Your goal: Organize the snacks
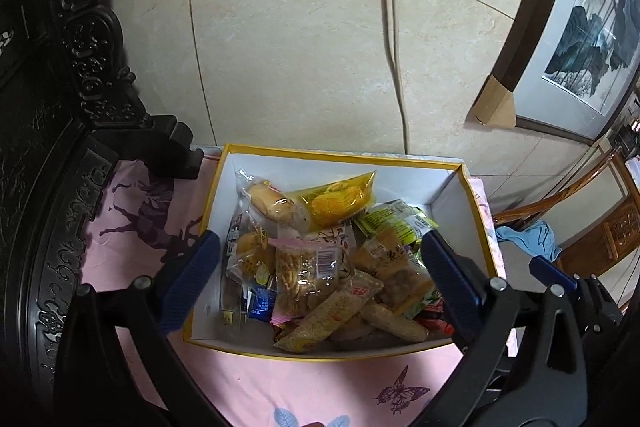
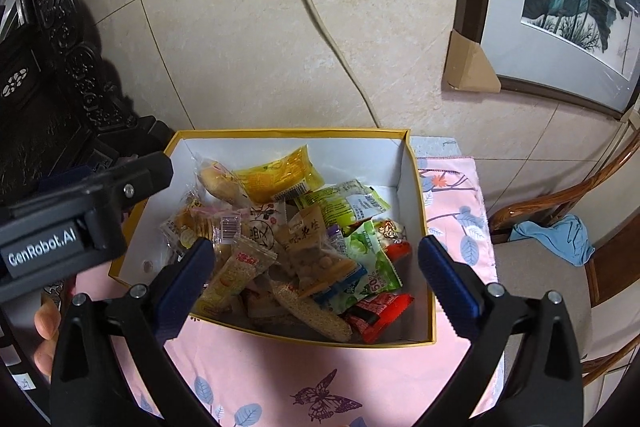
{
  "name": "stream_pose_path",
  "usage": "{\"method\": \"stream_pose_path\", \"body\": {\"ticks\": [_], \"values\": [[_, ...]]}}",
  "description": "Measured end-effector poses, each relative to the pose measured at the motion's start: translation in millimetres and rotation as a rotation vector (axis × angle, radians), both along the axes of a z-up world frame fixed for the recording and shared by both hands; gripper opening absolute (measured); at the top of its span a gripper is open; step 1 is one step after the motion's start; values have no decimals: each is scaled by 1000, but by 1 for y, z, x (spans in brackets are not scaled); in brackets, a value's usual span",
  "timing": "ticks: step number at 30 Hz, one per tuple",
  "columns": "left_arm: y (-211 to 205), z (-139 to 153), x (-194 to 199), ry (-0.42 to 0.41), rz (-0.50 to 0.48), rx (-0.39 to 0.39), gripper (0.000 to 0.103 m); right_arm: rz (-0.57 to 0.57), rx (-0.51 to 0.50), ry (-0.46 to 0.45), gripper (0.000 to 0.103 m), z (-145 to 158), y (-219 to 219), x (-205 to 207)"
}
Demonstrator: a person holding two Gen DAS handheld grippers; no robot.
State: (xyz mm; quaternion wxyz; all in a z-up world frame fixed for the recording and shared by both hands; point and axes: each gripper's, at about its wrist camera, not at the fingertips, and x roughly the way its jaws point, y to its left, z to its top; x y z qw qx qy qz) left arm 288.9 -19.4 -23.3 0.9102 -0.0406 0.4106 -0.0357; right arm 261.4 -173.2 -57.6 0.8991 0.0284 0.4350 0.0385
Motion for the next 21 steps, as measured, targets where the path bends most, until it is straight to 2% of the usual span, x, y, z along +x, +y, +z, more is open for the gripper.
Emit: {"method": "stream_pose_path", "body": {"ticks": [5,8,21], "values": [[-1,-1,-3,17,-1,0,101,-3,-6,1,102,0,1,-2],[-1,-2,-5,10,9,23,101,-1,-11,-2,102,0,1,-3],[-4,1,-5,-8,9,18,101,7,-10,1,102,-1,4,-3]]}}
